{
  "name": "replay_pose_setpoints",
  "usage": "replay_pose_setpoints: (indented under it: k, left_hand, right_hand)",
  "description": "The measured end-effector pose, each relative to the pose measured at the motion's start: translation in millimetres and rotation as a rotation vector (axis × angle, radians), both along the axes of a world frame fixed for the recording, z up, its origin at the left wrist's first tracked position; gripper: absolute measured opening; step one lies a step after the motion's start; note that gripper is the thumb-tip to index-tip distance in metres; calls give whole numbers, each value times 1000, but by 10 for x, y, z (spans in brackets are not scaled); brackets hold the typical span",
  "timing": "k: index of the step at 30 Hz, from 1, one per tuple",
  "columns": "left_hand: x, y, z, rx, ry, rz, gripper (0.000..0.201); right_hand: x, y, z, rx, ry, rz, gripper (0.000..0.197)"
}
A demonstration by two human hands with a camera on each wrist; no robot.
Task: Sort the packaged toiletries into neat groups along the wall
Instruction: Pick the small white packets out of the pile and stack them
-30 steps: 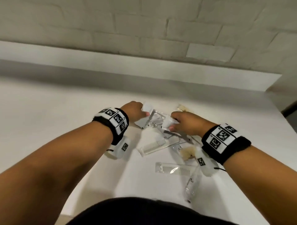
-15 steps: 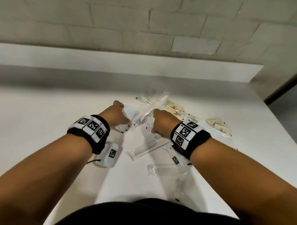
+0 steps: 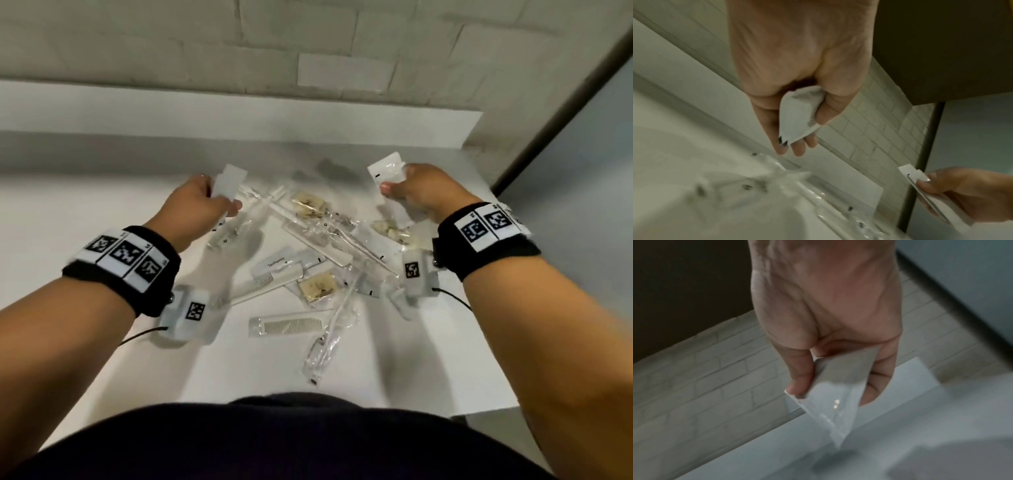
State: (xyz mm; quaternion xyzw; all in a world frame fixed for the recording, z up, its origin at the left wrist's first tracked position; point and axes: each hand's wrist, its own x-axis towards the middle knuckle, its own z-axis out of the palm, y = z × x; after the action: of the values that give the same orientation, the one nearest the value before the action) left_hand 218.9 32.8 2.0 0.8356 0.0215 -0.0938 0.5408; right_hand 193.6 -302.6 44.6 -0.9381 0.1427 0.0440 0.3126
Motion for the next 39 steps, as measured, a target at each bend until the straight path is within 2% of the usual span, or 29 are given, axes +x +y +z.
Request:
replay_pose_setpoints:
  k: [3,5,7,9,11,14,15,17,18,20,22,25,28,29,30,32,34,36,37,39]
  left_hand:
    - [-84,-407,29,-165,23,-53,35]
    - [-159,-616,29,-176,37,-97,37]
    - [-255,-769,22,-177,63,-126,34]
    - [-364,-889,15,-176,98,-140,27]
    - [-466,-971,-9,-186,131,-137,25]
    - [-594,-1073,-70,-202,152,-114,20]
    - [-621,-1094,-85,-219,155,-100,18]
    - [-681,-1155,-101,-275,170,-65,20]
    - [-700,-1183,-107,-307,182,-49,24]
    - [-745,-1261,-105,-377,194,-12,29]
    - [-800,-1339,-103,-454,187,33,30]
    - [-899,-1452,-101,-566,158,109,26]
    - [-987,-1528,-109,-644,127,157,26]
    - [-1007,-1551,-99,-673,118,162,27]
    - [-1026,-1581,-94,-702,116,165,29]
    - [-1060,-1668,-39,-779,117,141,37]
    - [-1080,-1796,62,-871,133,91,51]
    - [-1088,-1921,181,-934,154,57,58]
    - [-1081,-1952,240,-965,151,32,55]
    - [-1079,-1974,312,-1025,135,-8,33]
  right_hand:
    - [-111,-304,-41,-134,87,-2,49]
    - [-185,-351,-112,-232,202,80,51]
    - [-239,-323,-185,-354,276,187,65]
    - [-251,-330,-212,-370,302,241,70]
    - [-299,-362,-163,-382,336,324,59]
    - [-501,-442,-72,-396,456,553,17]
    - [-577,-441,-95,-450,496,633,16]
    - [-742,-463,-294,-636,530,764,34]
    - [-810,-480,-442,-727,495,799,44]
    - [-915,-548,-680,-812,330,836,50]
    - [-958,-619,-742,-721,217,800,48]
    - [-978,-726,-690,-483,283,693,54]
    - [-921,-795,-526,-414,313,719,31]
    - [-873,-789,-406,-289,301,706,25]
    - [-817,-767,-284,-68,273,664,22]
    - [-710,-635,-28,424,100,526,17]
    - [-640,-383,130,731,-41,395,13]
    - [-637,-68,160,811,-80,324,11]
    - [-649,83,170,771,-91,313,11]
    - [-676,251,132,674,-141,268,9]
